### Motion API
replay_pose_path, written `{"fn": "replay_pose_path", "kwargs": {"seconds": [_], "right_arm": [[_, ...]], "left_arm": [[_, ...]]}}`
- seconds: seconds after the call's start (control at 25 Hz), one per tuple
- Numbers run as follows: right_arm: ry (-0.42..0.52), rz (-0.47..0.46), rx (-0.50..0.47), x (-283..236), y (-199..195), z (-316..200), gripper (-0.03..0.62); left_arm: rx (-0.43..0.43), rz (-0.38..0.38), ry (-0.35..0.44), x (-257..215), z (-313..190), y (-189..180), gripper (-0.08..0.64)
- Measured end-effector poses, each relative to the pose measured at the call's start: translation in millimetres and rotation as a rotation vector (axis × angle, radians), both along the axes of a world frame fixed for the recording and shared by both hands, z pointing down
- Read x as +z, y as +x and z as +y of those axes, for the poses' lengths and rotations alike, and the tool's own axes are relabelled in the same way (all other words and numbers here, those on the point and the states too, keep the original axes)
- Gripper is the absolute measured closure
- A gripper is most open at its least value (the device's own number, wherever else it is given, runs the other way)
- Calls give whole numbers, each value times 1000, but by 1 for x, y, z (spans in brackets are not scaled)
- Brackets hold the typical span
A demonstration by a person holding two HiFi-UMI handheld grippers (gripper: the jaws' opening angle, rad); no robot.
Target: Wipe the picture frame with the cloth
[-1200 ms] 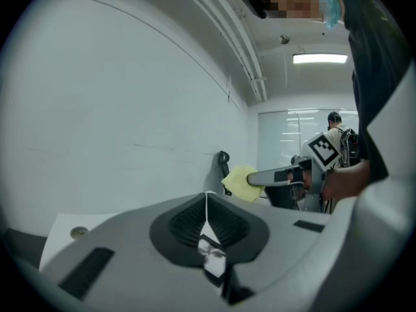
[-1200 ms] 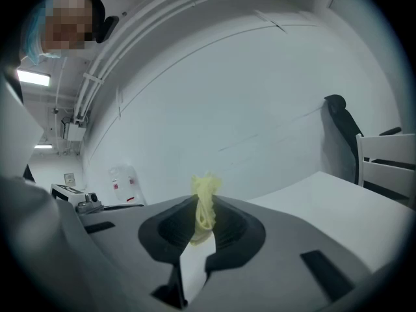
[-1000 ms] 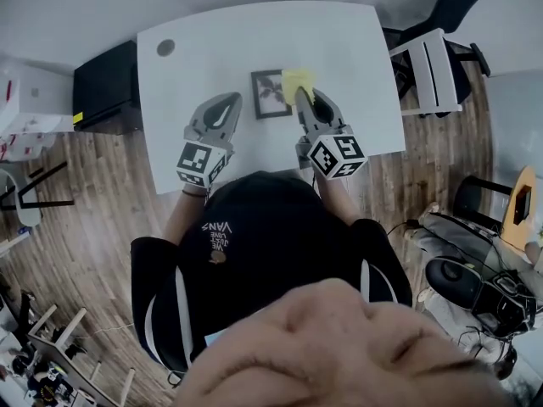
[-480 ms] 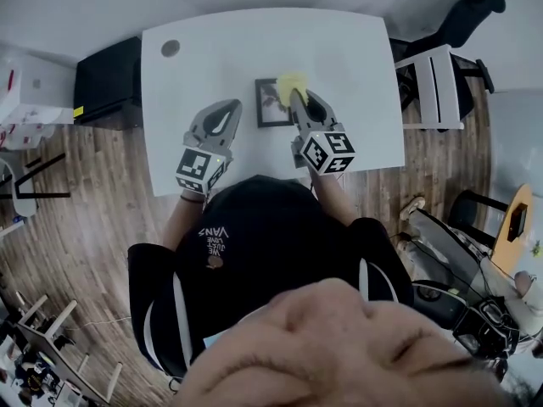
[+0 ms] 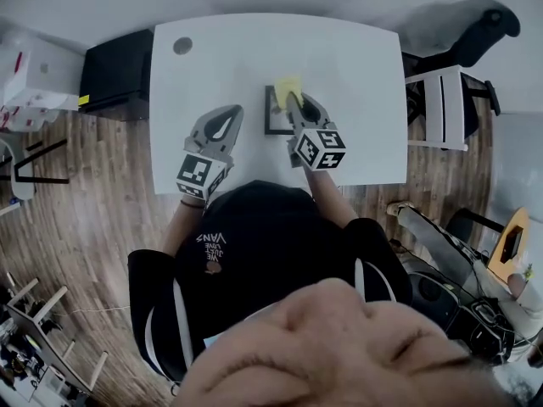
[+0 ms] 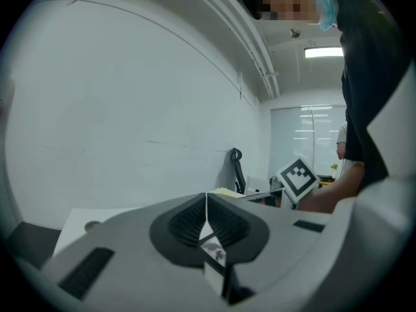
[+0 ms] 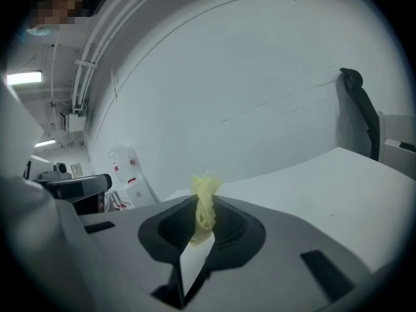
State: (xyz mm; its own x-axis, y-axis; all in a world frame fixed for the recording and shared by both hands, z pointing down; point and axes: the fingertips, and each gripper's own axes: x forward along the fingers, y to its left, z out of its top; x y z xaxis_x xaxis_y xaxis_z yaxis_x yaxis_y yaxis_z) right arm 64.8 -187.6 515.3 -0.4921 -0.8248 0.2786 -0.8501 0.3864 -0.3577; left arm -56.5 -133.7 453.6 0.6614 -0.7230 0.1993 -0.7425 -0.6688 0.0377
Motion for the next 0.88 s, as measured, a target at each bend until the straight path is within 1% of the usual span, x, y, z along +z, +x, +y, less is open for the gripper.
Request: {"fn": "replay_pose_path", "kwargs": {"seconds": [0.24, 0.4, 0.52, 0.6, 0.76, 0.88], "right_arm": [[-51, 22, -27, 25, -11, -9, 545], [-94, 42, -44, 48, -18, -11, 545], [-124, 52, -45, 62, -24, -10, 545], [-136, 63, -47, 68, -28, -10, 545], [-152, 100, -48, 83, -48, 0, 545], [-168, 124, -44, 91, -50, 1, 545]], "left_arm": [[-38, 10, -25, 6, 0, -6, 543], [-35, 3, -8, 5, 0, -6, 543], [-46, 1, -17, 7, 5, -9, 543], [-57, 1, -26, 9, 9, -13, 543], [-61, 1, -9, 10, 27, -30, 543], [-62, -4, -6, 11, 32, -32, 543]]}}
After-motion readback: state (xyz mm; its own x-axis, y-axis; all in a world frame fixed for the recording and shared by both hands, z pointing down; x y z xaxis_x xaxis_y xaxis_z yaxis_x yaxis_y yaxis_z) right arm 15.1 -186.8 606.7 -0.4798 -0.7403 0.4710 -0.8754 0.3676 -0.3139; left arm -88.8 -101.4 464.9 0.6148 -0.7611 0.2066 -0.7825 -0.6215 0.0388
